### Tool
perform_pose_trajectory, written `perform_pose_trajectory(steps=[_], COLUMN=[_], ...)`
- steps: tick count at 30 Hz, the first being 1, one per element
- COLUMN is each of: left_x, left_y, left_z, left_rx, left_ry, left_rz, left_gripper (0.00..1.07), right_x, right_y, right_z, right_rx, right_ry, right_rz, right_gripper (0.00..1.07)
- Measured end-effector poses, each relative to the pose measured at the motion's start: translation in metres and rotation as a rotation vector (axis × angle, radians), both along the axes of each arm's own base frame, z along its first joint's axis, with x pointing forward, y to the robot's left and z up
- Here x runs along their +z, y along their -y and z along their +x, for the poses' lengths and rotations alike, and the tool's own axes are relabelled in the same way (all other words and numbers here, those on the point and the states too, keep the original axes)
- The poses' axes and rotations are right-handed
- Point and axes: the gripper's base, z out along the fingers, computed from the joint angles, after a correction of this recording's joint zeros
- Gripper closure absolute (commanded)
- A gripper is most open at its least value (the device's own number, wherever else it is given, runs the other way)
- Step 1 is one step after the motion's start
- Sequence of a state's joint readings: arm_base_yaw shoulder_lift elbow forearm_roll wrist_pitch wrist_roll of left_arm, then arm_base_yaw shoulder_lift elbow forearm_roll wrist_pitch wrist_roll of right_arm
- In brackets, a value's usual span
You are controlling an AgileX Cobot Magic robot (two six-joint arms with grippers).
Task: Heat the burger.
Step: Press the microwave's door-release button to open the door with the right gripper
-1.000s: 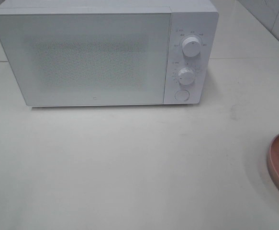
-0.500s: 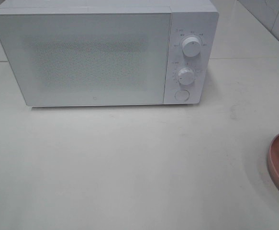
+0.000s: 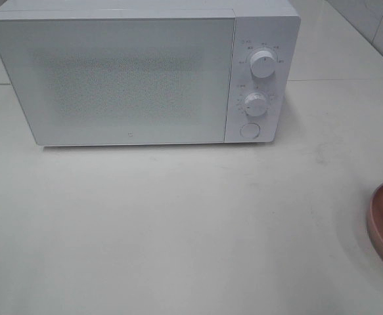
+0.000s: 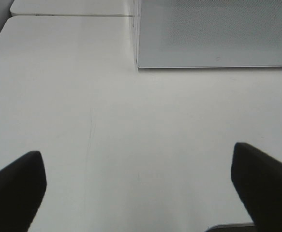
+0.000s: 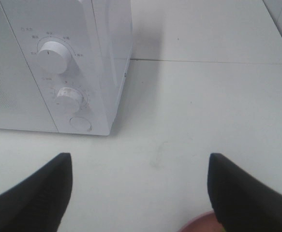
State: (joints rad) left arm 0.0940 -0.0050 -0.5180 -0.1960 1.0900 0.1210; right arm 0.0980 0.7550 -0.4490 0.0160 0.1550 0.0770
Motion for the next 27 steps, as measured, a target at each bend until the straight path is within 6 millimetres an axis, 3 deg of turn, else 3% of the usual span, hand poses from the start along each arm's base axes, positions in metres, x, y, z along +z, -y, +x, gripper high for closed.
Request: perform_pose_trajectory(steps=[4, 20, 27], left_x=[0.0, 0.0, 0.0], left_y=[0.0, 0.0, 0.0], left_z=[0.0, 0.0, 0.0], left_rx=[0.0, 0.0, 0.0], left_ry=[0.0, 0.0, 0.0], left_rz=[0.0, 0.0, 0.0], left_gripper=[0.1, 0.1, 0.1], right_x=[-0.017, -0.053, -0.063], right_y=[-0.001, -0.003, -0.022], right_z=[0.013, 0.048, 0.056], right_rx=[-0.003, -0.034, 0.014], right_ry=[0.063, 0.142, 0.16], right_rz=[0.005, 0.03, 0.001], right_gripper=[0.32, 0.32, 0.32])
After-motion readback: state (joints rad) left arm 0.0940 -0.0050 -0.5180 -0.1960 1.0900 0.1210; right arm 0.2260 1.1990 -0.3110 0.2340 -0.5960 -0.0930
